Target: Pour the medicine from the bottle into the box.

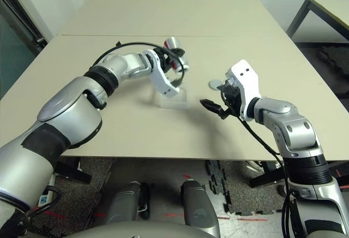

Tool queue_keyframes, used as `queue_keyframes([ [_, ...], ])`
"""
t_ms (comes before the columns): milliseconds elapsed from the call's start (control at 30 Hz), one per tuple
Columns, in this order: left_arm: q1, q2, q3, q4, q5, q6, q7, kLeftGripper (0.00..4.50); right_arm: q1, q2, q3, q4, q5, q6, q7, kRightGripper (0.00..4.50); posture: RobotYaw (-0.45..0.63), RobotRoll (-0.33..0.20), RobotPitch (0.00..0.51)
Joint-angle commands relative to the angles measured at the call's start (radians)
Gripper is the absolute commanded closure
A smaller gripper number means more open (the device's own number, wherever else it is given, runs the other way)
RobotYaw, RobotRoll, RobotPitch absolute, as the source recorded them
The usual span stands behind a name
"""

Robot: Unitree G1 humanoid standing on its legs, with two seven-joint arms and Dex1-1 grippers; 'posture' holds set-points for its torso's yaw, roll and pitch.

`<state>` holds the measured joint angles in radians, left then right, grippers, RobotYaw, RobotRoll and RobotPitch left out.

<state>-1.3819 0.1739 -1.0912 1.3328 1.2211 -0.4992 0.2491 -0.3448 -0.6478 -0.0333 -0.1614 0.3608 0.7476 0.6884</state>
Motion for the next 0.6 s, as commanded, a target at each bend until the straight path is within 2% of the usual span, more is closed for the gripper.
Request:
queue_keyframes([
  [33,0.010,-0.003,-0.026,0.018,0.028,0.033,0.036,2.02,0.005,0.009,-0.009,-0.013,0.005,-0.007,-0.007,0.00,-0.19,0.000,0.075],
  [200,0.007,-0.004,-0.051,0.026,0.060,0.074,0.077,2.02,-0.009,0.016,-0.001,0.004,0.002,-0.014,-0.003,0.00,-0.17,0.000,0.076],
  [300,0.016,0.000,0.005,0.032,0.002,0.048,0.054,2.02,-0.015,0.019,0.005,0.010,0.000,-0.017,0.002,0.00,-0.17,0.000,0.077],
  [467,0.034,-0.005,0.299,0.038,-0.297,0.006,-0.145,2.02,-0.017,0.017,0.003,0.014,-0.001,-0.018,0.007,0.00,-0.17,0.000,0.077],
  [533,0.045,-0.020,0.501,0.035,-0.504,0.056,-0.297,2.02,-0.016,0.014,0.001,0.013,0.000,-0.017,0.010,0.00,-0.17,0.000,0.076],
  [600,0.060,-0.040,0.759,0.030,-0.758,0.180,-0.426,2.02,-0.015,0.009,-0.003,0.014,0.000,-0.018,0.014,0.00,-0.16,0.000,0.075],
])
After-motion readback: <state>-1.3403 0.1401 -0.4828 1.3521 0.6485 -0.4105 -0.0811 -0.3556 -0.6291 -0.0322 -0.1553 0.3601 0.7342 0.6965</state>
